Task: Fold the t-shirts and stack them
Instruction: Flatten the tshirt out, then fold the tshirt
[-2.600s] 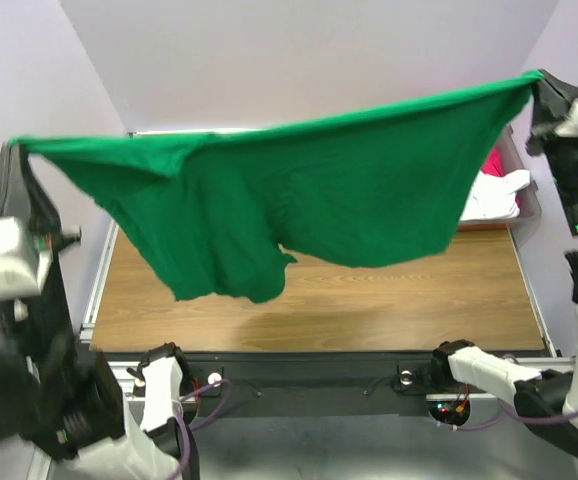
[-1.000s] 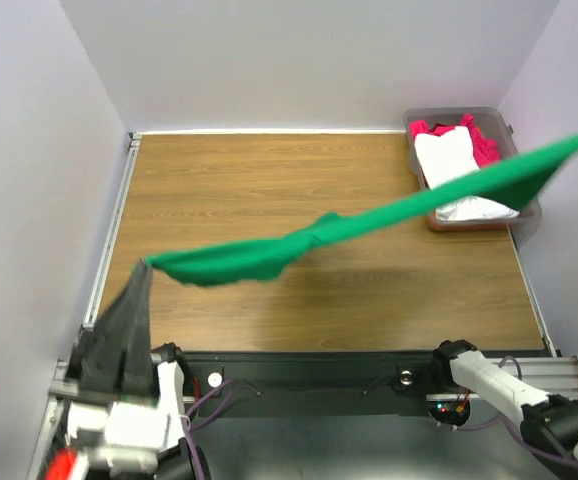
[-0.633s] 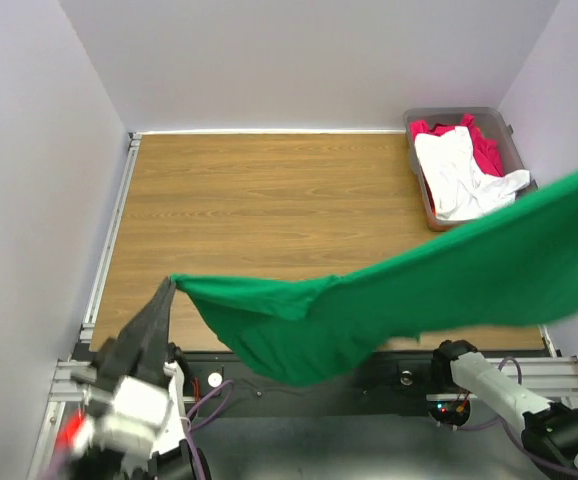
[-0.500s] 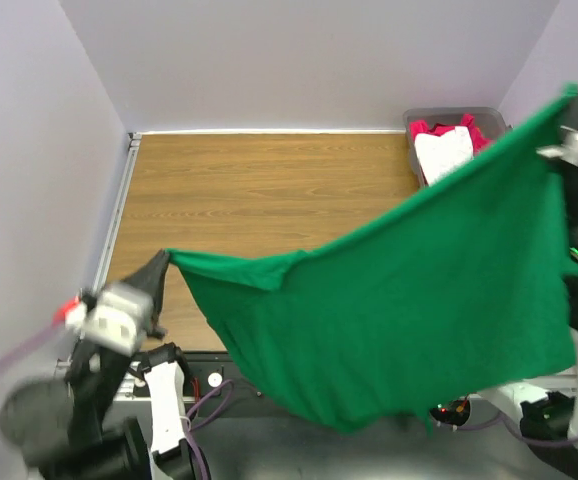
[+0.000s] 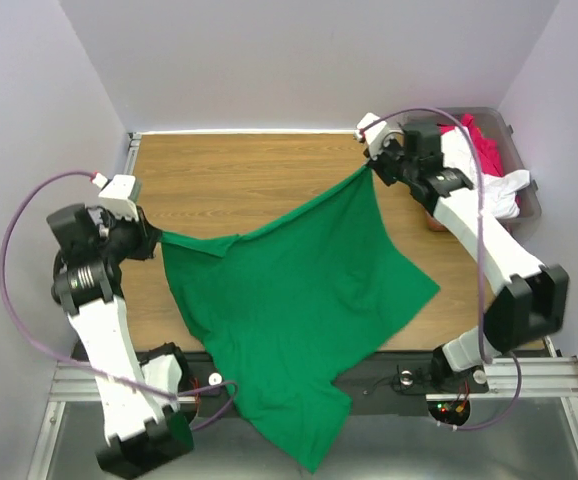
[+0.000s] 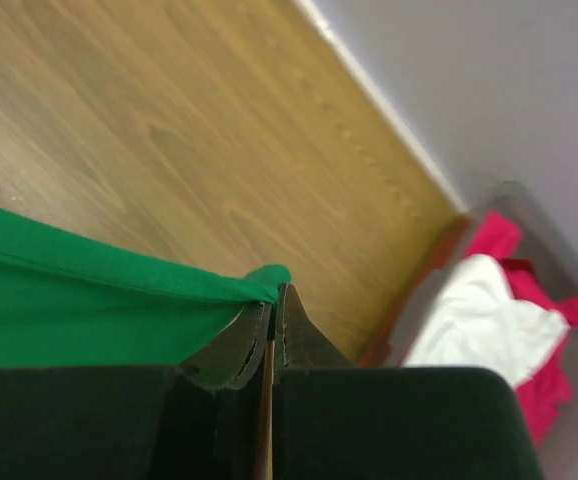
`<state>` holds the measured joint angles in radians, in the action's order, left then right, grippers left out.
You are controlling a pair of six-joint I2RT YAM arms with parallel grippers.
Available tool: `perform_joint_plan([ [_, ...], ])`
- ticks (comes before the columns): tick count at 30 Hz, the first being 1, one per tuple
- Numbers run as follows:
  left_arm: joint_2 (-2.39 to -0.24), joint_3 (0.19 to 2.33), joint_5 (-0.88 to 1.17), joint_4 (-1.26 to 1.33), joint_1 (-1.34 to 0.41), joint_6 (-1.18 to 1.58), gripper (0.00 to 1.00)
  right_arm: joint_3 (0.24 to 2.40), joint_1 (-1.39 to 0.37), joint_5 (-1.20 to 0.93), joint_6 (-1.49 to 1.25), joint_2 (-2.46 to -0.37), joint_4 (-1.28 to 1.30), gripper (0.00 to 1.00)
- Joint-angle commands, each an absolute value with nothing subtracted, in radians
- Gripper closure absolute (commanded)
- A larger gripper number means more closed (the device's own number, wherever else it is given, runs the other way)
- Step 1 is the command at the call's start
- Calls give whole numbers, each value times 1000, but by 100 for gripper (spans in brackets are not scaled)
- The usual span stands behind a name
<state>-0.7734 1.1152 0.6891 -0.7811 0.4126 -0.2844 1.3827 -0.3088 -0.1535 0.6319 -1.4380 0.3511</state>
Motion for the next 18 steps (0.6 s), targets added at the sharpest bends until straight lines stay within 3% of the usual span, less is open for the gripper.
perform_joint_plan([
  [1,-988,1052,585,-594,411,-325,100,1433,-305,-232,597,-1566,222,99],
  [7,-1378,1068,522,-425,410,-301,100,1624,-307,-226,575,-1899,218,100],
  [18,-1888,1532,483,-345,407,-190,100,1893,-282,-110,565,-2252,206,99],
])
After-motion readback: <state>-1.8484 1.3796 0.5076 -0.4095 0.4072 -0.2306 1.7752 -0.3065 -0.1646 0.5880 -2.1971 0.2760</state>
